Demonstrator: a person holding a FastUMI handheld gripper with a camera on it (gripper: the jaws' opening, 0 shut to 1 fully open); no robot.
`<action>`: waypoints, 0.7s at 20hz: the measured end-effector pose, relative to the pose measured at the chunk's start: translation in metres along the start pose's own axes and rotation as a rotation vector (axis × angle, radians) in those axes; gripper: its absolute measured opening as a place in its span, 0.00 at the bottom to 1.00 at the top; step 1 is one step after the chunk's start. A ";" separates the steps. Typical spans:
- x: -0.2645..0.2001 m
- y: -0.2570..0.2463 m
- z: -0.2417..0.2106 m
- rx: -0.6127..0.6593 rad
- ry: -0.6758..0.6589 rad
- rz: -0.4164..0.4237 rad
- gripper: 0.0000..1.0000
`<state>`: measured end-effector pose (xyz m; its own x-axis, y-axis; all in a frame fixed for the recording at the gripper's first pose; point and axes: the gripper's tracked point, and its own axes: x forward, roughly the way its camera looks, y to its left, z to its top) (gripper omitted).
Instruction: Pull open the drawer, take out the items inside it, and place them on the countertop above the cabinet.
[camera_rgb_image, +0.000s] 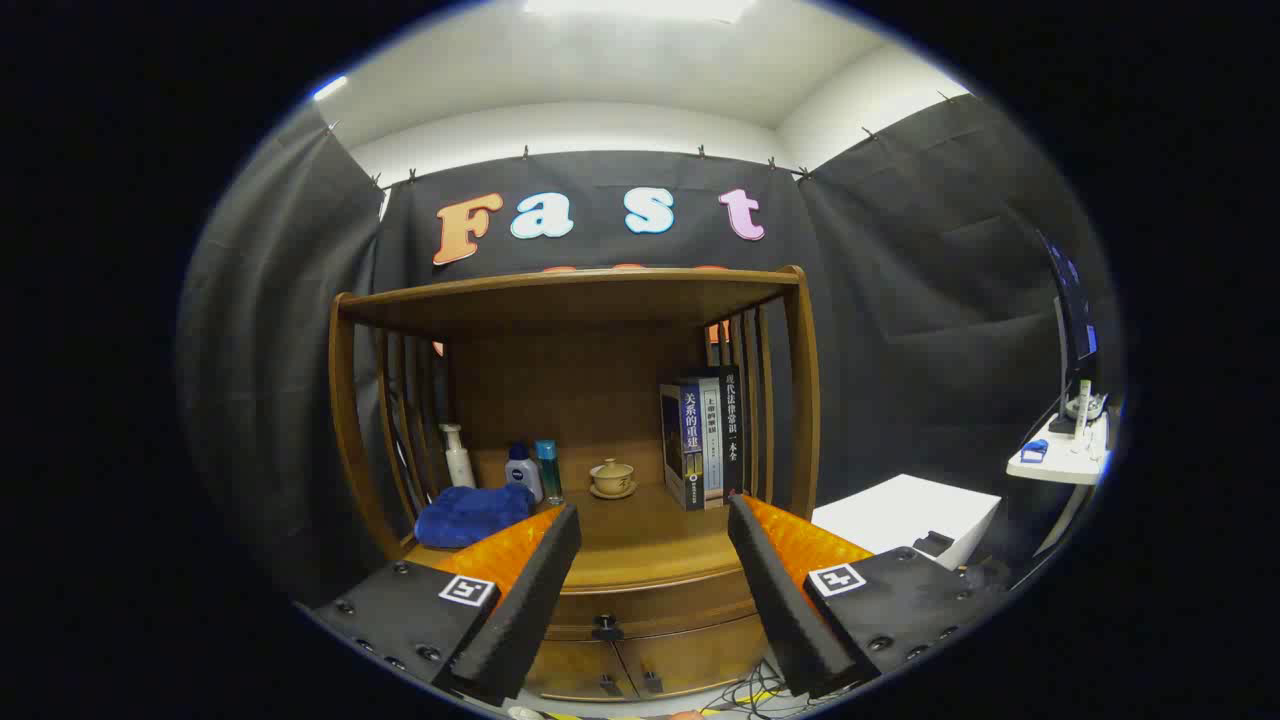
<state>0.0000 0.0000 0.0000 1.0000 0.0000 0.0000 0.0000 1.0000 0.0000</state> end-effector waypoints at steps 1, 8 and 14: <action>0.001 0.001 -0.001 0.002 0.006 0.002 0.98; 0.002 0.001 0.000 -0.001 0.006 0.003 0.98; 0.001 0.001 0.005 -0.002 0.000 -0.001 0.98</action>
<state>0.0007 0.0014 0.0054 1.0000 -0.0008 0.0004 0.0008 1.0000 -0.0016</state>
